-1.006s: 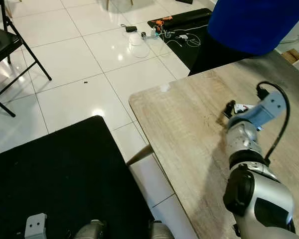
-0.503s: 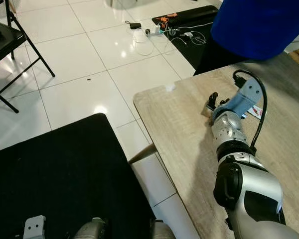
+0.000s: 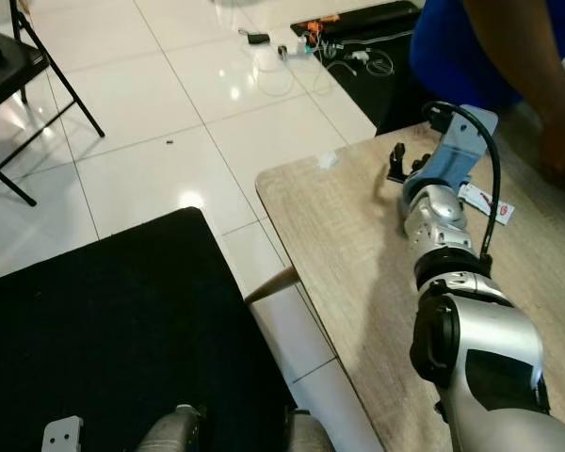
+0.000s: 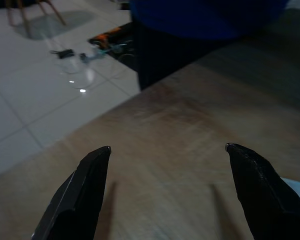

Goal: Restocking fridge

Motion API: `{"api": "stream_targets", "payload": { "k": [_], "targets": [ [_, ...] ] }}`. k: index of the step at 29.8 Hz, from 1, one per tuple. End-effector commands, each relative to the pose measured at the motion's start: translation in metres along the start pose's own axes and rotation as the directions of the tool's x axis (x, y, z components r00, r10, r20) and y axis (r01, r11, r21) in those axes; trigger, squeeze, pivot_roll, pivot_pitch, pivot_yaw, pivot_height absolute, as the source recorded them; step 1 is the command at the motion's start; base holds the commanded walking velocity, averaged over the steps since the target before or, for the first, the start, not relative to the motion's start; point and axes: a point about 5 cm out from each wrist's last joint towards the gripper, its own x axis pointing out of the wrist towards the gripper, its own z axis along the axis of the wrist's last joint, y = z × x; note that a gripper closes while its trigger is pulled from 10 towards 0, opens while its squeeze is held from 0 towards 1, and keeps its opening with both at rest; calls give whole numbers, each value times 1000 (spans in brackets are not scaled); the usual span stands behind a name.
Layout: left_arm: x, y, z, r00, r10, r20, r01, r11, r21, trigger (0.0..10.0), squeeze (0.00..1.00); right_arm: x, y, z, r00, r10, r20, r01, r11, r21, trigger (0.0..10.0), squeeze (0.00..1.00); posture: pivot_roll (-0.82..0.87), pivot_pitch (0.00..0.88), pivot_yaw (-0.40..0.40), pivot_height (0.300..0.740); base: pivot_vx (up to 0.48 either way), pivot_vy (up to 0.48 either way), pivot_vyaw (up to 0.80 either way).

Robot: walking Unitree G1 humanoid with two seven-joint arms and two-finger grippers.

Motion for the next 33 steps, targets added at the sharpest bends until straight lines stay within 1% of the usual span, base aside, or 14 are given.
{"api": "stream_targets", "payload": {
  "k": [1,2,5,11,12,13,14,16,20,23,25,27,30,33],
  "targets": [
    [-9,-13,-32,992,-63,-108,62,998,-12,10000,0,0,-9,-4,999,-37,-20,37,999,-18,10000,0,29,347,-92,740,0,0,0],
    [-9,-13,-32,992,-63,-108,62,998,-12,10000,0,0,-9,-4,999,-37,-20,37,999,-18,10000,0,29,347,-92,740,0,0,0],
    [-11,-12,-34,992,-74,-102,73,997,-10,10000,0,-1,-19,-3,996,-83,-20,83,997,4,10000,0,32,381,-89,740,0,0,0],
    [-13,-11,-35,992,-80,-97,80,997,-5,10000,0,-1,-26,-2,995,-103,-15,104,994,36,10000,0,31,393,-87,740,0,0,0],
    [-14,-11,-35,992,-84,-94,84,996,-1,10000,0,-1,-31,1,993,-114,3,114,991,69,10000,0,32,410,-82,740,0,0,0],
    [-14,-11,-35,992,-84,-94,84,996,-1,10000,0,-1,-31,1,993,-114,3,114,991,69,10000,0,32,410,-82,740,0,0,0],
    [-16,-9,-36,992,-91,-85,92,996,4,10000,0,-2,-43,9,988,-147,44,140,982,127,10000,0,35,433,-74,740,0,0,0],
    [-17,-8,-36,992,-92,-82,93,996,5,10000,0,-2,-47,11,985,-162,55,153,979,135,10000,0,35,436,-74,740,0,0,0],
    [-17,-6,-35,993,-95,-69,95,995,9,10000,0,-3,-56,14,979,-190,68,180,975,134,10000,0,38,449,-70,740,0,0,0],
    [-16,-2,-28,995,-96,-40,97,995,18,10000,0,-6,-74,21,966,-242,92,227,963,146,10000,0,40,461,-68,740,0,0,0],
    [-16,0,-25,995,-96,-25,97,995,19,10000,0,-7,-81,22,960,-266,89,253,958,137,10000,0,39,463,-67,740,0,0,0],
    [-16,0,-25,995,-96,-25,97,995,19,10000,0,-7,-81,22,960,-266,89,253,958,137,10000,0,39,463,-67,740,0,0,0],
    [-15,1,-20,995,-95,-10,95,995,21,10000,0,-9,-89,15,954,-296,45,291,952,96,10000,0,34,471,-64,740,0,0,0],
    [-14,1,-18,996,-94,1,94,995,19,10000,0,-9,-90,9,951,-310,13,309,949,60,10000,0,35,469,-69,740,0,0,0]
  ]
}}
